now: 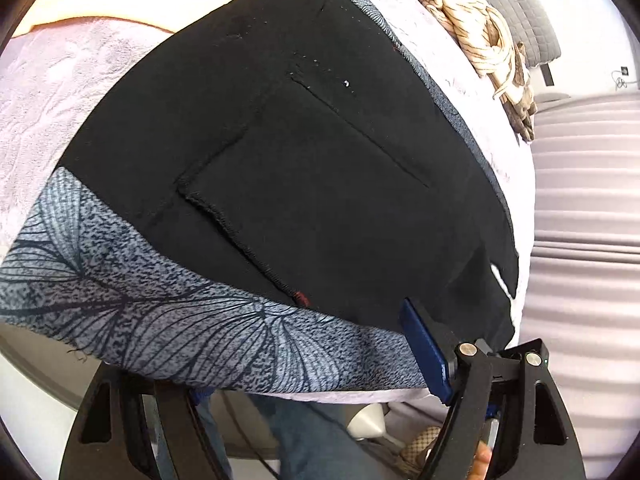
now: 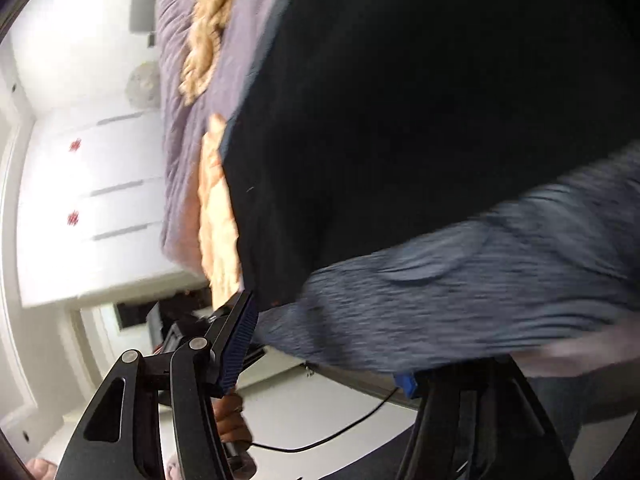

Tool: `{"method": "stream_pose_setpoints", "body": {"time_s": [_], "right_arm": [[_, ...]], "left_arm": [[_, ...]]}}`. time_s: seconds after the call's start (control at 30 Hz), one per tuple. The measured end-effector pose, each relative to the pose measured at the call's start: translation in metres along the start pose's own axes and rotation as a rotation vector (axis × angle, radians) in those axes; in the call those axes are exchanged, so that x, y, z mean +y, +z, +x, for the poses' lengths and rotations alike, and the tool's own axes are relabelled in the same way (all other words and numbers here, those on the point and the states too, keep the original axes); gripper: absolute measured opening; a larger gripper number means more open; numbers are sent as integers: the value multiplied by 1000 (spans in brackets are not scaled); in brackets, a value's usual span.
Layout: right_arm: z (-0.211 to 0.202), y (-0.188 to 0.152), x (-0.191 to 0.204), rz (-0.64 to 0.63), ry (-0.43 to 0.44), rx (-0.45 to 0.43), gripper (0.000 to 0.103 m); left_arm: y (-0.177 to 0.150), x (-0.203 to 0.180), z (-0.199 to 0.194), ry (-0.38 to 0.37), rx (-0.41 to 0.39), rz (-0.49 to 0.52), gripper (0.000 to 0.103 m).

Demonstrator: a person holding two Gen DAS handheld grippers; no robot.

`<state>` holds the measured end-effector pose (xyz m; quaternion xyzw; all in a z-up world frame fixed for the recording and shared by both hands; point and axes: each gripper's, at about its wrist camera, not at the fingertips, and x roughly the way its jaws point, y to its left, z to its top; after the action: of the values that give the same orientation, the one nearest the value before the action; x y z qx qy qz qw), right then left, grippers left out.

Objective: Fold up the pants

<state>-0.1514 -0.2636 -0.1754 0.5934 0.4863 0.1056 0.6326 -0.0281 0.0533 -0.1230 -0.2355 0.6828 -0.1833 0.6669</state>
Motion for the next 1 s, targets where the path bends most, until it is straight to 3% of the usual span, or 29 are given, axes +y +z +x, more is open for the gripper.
{"method": "stream_pose_setpoints", "body": {"time_s": [0.1, 0.13, 0.17, 0.2, 0.23, 0.3, 0.43, 0.63, 0.73, 0.83, 0.9, 1.0], "right_arm": [[-31, 5, -38, 94, 5, -89, 64], [-41, 6, -50, 132, 18, -118, 64], [-50, 7, -62, 176, 42, -145, 54], [-56, 8, -70, 212, 63, -163, 24], [-62, 8, -78, 254, 79, -175, 7], [-70, 12, -75, 246, 68, -167, 6], [-89, 34, -14, -1, -36, -106, 6], [-123, 118, 67, -206, -44, -20, 7], [-120, 175, 95, -252, -75, 2, 10], [-94, 225, 112, -297, -157, 28, 11], [-66, 250, 110, -285, -197, 56, 11], [-30, 285, 92, -260, -279, 84, 13]], "left_arm": [[3, 13, 5, 53, 19, 5, 77], [6, 11, 8, 70, 16, 1, 60], [8, 11, 9, 99, 18, 5, 50], [9, 12, 9, 110, 28, 11, 35], [11, 10, 8, 105, 34, 9, 23], [16, 2, -4, 113, 11, 14, 22], [25, -28, -40, 83, -82, 48, 22], [83, -96, -67, 77, -235, 152, 22], [127, -119, -45, 122, -276, 195, 22], [171, -122, -4, 221, -269, 198, 23], [195, -114, 28, 289, -232, 170, 23], [219, -92, 62, 306, -191, 100, 23]]}}
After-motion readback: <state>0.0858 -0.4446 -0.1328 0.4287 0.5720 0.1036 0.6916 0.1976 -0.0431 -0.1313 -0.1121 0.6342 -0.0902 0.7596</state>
